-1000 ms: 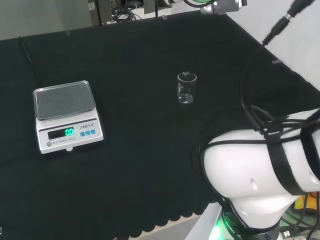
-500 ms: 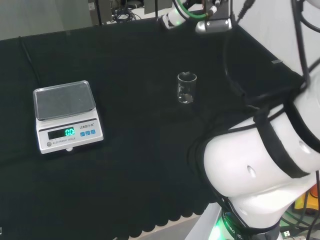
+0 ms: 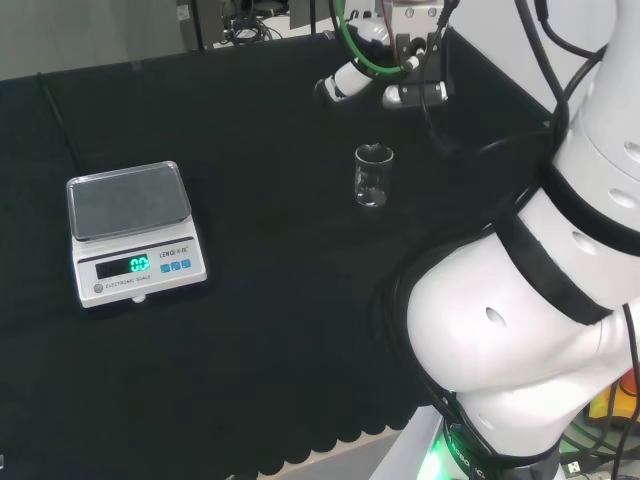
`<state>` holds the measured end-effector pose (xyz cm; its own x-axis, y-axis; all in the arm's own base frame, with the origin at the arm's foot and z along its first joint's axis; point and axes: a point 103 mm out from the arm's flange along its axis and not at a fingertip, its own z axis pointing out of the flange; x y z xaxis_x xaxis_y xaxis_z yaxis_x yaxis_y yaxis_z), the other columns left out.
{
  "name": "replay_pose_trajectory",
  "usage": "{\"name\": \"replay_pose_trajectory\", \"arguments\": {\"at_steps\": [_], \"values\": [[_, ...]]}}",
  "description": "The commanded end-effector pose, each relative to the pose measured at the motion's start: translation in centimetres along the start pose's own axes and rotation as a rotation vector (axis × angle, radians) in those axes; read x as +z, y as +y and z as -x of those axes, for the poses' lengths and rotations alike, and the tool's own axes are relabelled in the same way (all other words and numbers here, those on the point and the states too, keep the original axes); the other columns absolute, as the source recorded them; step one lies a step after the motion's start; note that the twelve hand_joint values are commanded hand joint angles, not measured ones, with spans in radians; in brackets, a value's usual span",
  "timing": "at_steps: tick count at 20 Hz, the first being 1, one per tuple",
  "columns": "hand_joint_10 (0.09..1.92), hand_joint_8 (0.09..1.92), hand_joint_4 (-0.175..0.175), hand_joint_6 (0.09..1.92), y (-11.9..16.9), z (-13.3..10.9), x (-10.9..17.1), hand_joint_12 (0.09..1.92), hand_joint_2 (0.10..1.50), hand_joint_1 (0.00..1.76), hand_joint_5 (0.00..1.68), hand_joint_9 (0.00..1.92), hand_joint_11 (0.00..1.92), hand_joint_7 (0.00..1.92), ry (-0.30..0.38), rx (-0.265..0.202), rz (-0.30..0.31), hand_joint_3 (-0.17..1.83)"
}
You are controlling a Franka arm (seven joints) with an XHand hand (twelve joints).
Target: Pick up the beaker.
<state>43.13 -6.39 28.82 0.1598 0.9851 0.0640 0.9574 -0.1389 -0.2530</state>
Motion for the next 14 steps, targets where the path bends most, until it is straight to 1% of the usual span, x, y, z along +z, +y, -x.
{"name": "replay_pose_trajectory", "arguments": {"at_steps": [1, 3, 6, 9, 14], "values": [[0.85, 0.28, 0.011, 0.09, 1.8, 1.3, 2.7, 1.46, 0.7, 0.55, 0.0, 0.02, 0.0, 0.0, 0.029, 0.02, -0.002, 0.24], [0.85, 0.26, 0.012, 0.09, 2.4, 1.7, 4.2, 1.45, 0.7, 0.55, 0.0, 0.02, 0.0, 0.0, 0.04, 0.028, -0.019, 0.23], [0.85, 0.24, 0.012, 0.09, 3.2, 2.1, 6.8, 1.45, 0.7, 0.54, 0.0, 0.01, 0.0, 0.0, 0.029, 0.035, -0.063, 0.23], [0.85, 0.21, 0.016, 0.09, 3.6, 2.4, 9.0, 1.44, 0.7, 0.54, 0.0, 0.0, 0.0, 0.0, 0.043, 0.045, -0.094, 0.22], [0.83, 0.19, 0.02, 0.09, 4.7, 2.7, 10.9, 1.43, 0.7, 0.54, 0.0, 0.0, 0.0, 0.0, 0.052, 0.052, -0.11, 0.22]]}}
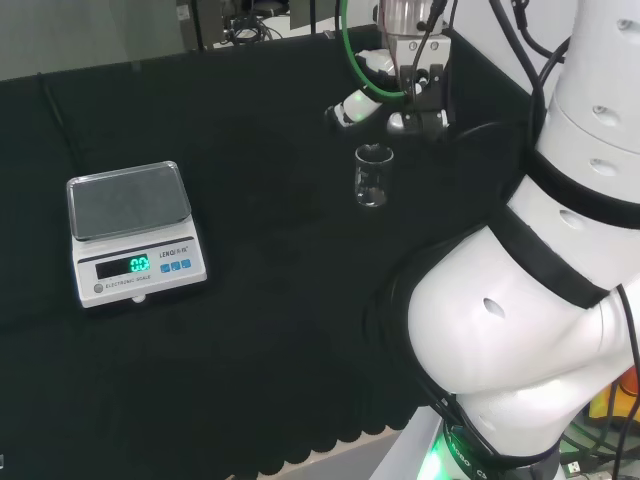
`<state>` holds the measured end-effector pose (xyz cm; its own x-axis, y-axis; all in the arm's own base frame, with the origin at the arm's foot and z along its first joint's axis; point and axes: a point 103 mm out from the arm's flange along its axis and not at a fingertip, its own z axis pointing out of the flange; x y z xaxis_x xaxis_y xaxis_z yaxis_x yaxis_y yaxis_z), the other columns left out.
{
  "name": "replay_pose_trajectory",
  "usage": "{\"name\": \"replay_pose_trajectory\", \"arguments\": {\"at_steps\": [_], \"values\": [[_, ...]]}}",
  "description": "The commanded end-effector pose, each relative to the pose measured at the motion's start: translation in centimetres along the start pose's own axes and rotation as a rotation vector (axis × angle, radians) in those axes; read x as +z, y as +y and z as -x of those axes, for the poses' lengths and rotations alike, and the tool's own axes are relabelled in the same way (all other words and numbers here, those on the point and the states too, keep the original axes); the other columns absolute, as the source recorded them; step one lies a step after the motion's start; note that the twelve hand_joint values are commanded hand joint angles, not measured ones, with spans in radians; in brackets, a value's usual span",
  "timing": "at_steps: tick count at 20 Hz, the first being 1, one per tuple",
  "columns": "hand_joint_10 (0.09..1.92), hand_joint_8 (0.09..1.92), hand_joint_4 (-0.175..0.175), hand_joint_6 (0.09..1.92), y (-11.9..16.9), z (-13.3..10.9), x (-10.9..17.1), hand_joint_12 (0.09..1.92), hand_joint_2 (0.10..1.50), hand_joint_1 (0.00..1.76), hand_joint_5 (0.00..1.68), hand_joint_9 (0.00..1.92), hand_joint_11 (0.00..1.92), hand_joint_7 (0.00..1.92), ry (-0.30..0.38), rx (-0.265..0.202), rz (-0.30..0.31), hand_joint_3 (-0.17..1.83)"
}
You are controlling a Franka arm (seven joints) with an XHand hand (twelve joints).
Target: Pick up the beaker.
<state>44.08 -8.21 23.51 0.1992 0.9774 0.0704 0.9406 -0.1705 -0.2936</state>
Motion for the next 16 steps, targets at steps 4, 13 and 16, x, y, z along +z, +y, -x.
{"name": "replay_pose_trajectory", "arguments": {"at_steps": [4, 13, 16], "values": [[0.83, 0.18, 0.022, 0.09, 3.8, 1.4, 7.0, 1.43, 0.7, 0.54, 0.0, 0.0, 0.0, 0.0, 0.046, 0.023, -0.06, 0.22], [0.82, 0.17, 0.023, 0.09, 5.6, 3.5, 9.0, 1.42, 0.7, 0.54, 0.0, 0.0, 0.0, 0.0, 0.031, 0.06, -0.087, 0.21], [0.82, 0.17, 0.025, 0.09, 6.3, 4.1, 9.3, 1.42, 0.7, 0.54, 0.0, 0.0, 0.0, 0.0, 0.026, 0.073, -0.096, 0.21]]}}
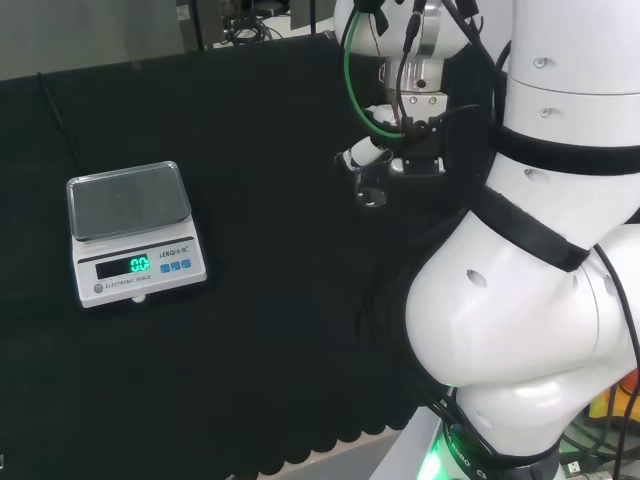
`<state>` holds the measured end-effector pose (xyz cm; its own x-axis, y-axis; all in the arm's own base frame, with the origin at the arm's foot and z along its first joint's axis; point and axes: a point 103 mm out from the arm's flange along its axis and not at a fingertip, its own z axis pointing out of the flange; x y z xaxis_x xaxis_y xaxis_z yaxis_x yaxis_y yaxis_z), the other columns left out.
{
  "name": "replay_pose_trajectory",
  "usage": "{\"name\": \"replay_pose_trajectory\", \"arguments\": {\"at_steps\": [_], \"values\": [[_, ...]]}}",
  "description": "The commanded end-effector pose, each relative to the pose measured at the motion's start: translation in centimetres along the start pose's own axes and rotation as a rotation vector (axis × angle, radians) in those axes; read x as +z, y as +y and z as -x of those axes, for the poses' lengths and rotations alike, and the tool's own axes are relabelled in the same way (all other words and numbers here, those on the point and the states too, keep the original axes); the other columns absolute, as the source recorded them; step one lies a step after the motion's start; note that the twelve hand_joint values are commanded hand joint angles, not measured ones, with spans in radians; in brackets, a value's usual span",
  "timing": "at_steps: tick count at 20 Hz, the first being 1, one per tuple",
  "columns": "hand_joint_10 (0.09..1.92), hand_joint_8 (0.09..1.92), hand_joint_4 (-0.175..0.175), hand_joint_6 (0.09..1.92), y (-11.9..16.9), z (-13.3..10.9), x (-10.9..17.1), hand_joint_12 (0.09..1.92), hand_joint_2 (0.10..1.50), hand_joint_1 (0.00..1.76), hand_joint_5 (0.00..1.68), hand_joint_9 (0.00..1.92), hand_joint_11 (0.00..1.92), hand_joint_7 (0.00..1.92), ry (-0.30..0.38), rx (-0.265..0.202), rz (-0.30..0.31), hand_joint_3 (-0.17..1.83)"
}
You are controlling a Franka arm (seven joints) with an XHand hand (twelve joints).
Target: Pick up the beaker.
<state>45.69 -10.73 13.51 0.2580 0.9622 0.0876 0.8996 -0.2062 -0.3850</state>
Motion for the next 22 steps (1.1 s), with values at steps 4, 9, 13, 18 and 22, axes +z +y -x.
{"name": "replay_pose_trajectory", "arguments": {"at_steps": [4, 9, 13, 18, 22], "values": [[0.81, 0.17, 0.027, 0.09, 2.3, 1.5, 1.3, 1.42, 0.7, 0.54, 0.0, 0.0, 0.0, 0.0, -0.015, 0.027, -0.026, 0.21], [0.81, 0.17, 0.028, 0.09, 3.0, 1.8, 2.5, 1.42, 0.7, 0.54, 0.0, 0.0, 0.0, 0.0, -0.019, 0.041, -0.055, 0.21], [0.84, 0.21, 0.032, 0.09, 3.0, 1.9, 2.7, 1.44, 0.71, 0.56, 0.0, 0.02, 0.0, 0.0, -0.012, 0.041, -0.056, 0.2], [0.8, 0.58, 0.059, 0.09, 3.3, 1.8, 2.9, 1.44, 0.72, 0.71, 0.14, 0.35, 0.26, 0.06, -0.021, 0.048, -0.029, 0.3], [0.72, 0.75, 0.059, 0.09, 3.9, 1.0, 3.1, 1.29, 0.66, 0.82, 0.3, 0.69, 0.58, 0.28, -0.037, 0.057, -0.01, 0.55]]}}
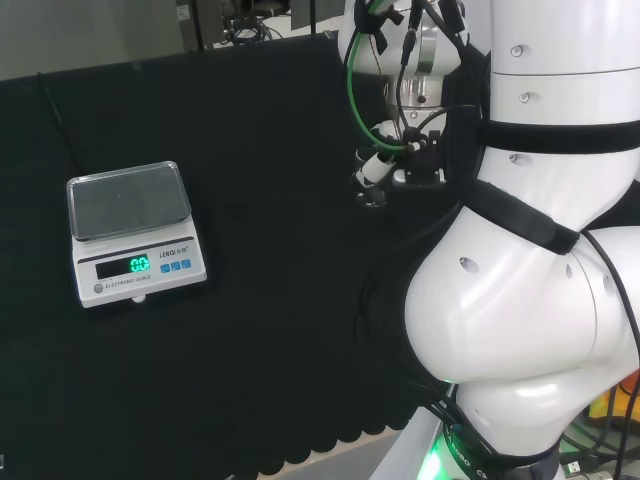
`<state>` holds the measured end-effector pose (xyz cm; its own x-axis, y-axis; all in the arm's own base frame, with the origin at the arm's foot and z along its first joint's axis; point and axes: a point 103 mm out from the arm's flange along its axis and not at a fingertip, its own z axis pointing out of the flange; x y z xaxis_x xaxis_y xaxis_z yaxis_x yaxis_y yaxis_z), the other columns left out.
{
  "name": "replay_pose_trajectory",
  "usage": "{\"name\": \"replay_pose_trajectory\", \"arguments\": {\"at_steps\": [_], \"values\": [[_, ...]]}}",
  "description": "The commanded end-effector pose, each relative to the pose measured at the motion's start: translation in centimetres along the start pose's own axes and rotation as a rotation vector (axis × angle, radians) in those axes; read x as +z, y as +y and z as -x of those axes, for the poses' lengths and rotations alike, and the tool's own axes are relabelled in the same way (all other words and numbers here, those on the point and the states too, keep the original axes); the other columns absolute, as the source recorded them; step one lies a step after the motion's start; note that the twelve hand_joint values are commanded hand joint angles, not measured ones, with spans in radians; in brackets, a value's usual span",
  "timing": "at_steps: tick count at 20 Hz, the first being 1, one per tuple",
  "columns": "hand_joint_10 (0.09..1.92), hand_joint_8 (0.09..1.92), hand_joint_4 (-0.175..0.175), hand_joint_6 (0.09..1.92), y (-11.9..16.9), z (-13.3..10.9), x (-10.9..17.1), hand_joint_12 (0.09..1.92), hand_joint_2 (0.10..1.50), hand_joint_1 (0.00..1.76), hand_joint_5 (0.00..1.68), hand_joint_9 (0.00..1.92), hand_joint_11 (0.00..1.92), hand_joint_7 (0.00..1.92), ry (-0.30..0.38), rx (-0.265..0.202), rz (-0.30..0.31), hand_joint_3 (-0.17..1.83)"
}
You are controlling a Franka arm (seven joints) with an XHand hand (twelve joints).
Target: Pick up the beaker.
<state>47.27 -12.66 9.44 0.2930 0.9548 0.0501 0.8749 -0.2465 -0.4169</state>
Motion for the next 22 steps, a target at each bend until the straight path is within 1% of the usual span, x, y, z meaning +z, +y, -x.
{"name": "replay_pose_trajectory", "arguments": {"at_steps": [1, 3, 4, 7, 8, 9, 10, 12, 13, 14, 15, 17, 18, 19, 22], "values": [[0.71, 0.79, 0.057, 0.09, 0.7, -1.1, 0.3, 1.25, 0.65, 0.84, 0.34, 0.75, 0.65, 0.34, -0.021, 0.01, 0.026, 0.59], [0.7, 0.87, 0.051, 0.09, 1.1, -1.6, 0.6, 1.17, 0.64, 0.88, 0.43, 0.85, 0.78, 0.44, -0.024, 0.011, 0.032, 0.64], [0.68, 0.91, 0.048, 0.17, 1.3, -1.8, 0.7, 1.12, 0.65, 0.89, 0.46, 0.91, 0.85, 0.48, -0.026, 0.01, 0.034, 0.65], [0.65, 1.02, 0.032, 0.78, 1.7, -2.1, 1.0, 0.98, 0.68, 0.95, 0.44, 1.05, 1.05, 0.56, -0.035, 0.009, 0.046, 0.66], [0.65, 1.06, 0.019, 0.93, 1.8, -2.2, 1.1, 0.93, 0.69, 0.97, 0.44, 1.1, 1.13, 0.59, -0.036, 0.009, 0.049, 0.67], [0.66, 1.11, 0.005, 1.04, 1.8, -2.2, 1.1, 0.88, 0.69, 1.0, 0.47, 1.15, 1.2, 0.61, -0.038, 0.01, 0.057, 0.67], [0.71, 1.18, -0.014, 1.12, 1.8, -2.2, 1.1, 0.84, 0.71, 1.03, 0.52, 1.18, 1.28, 0.64, -0.039, 0.01, 0.064, 0.68], [0.85, 1.34, -0.05, 1.23, 1.7, -2.1, 1.0, 0.78, 0.89, 1.06, 0.74, 1.21, 1.4, 0.69, -0.036, 0.013, 0.076, 0.5], [0.9, 1.4, -0.077, 1.24, 1.7, -2.0, 1.0, 0.76, 0.94, 1.08, 0.8, 1.21, 1.44, 0.71, -0.036, 0.014, 0.081, 0.43], [0.94, 1.44, -0.113, 1.24, 1.6, -2.0, 0.9, 0.75, 0.97, 1.09, 0.83, 1.22, 1.45, 0.74, -0.037, 0.015, 0.085, 0.4], [0.98, 1.48, -0.141, 1.25, 1.6, -1.9, 0.8, 0.75, 0.97, 1.11, 0.85, 1.23, 1.44, 0.76, -0.036, 0.016, 0.09, 0.4], [1.03, 1.46, -0.053, 1.28, 1.4, -1.8, 0.5, 0.78, 0.92, 1.16, 0.85, 1.23, 1.41, 0.83, -0.033, 0.019, 0.1, 0.56], [1.05, 1.46, -0.028, 1.29, 1.3, -1.8, 0.3, 0.8, 0.89, 1.18, 0.85, 1.23, 1.4, 0.86, -0.033, 0.019, 0.105, 0.63], [1.06, 1.47, -0.017, 1.3, 1.2, -1.8, 0.1, 0.82, 0.86, 1.19, 0.85, 1.24, 1.39, 0.87, -0.034, 0.019, 0.11, 0.68], [1.08, 1.48, -0.015, 1.32, 0.9, -1.8, -0.6, 0.85, 0.82, 1.2, 0.85, 1.25, 1.37, 0.89, -0.034, 0.019, 0.126, 0.76]]}}
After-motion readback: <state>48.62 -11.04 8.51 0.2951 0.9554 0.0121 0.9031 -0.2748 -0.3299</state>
